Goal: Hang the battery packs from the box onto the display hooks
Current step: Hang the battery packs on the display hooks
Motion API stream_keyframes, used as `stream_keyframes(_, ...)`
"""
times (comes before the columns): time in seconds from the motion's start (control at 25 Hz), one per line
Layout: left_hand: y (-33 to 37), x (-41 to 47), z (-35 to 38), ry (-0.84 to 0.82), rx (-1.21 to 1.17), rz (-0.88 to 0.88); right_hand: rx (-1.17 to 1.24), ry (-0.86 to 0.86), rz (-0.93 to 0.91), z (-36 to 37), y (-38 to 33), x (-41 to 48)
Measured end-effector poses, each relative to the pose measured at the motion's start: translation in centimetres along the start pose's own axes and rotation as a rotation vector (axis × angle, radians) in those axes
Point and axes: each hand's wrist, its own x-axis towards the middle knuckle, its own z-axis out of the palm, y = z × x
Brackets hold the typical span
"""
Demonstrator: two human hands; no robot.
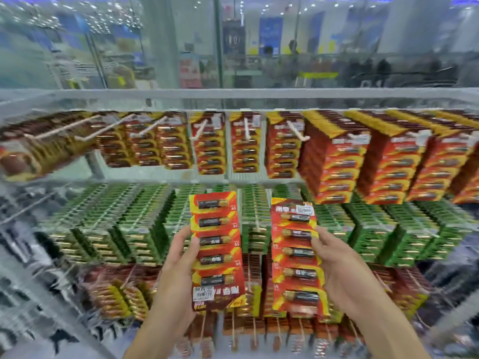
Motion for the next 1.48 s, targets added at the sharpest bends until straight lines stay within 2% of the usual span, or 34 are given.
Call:
stream_keyframes(0.28, 5.7, 3.5, -8.4, -0.014, 0.09, 0.022, 0.023, 0.104, -0.03, 9.8, 4.2, 3.4)
stream_keyframes(0.4, 7.6, 5.2, -10.4, 0.052, 0.115, 0.047, 0.082, 0.112, -0.01, 12.1, 5.3, 3.9)
stream_keyframes(0.56, 10.5, 7.4, -10.4, 0.035, 0.102, 0.169, 0.061, 0.152, 0.029, 12.9, 5.1, 4.9)
stream_keyframes(0.64, 11.5, 8.5, -10.1, 0.016, 0.122, 0.246, 0.057, 0.182, -0.012, 12.9, 4.4, 5.3)
stream_keyframes(0.76, 12.4, 9.7, -9.5, 0.039, 0.159, 0.301, 0.048, 0.154, -0.012, 12.7, 3.7, 5.9)
stream_keyframes(1.12, 12.4, 9.6, -8.9, 0.045, 0.145, 0.325, 0.044, 0.14, 0.021, 12.0, 4.0, 7.5)
stream_keyframes(1.32, 12.1, 9.2, -9.2, 0.091, 0.024, 0.255, 0.025, 0.135, 0.005, 12.0, 3.7, 7.6)
stream_keyframes(1.48, 12.0, 8.3, -9.8, 0.111, -0.006, 0.28, -0.044, 0.104, -0.012, 12.1, 3.9, 7.3)
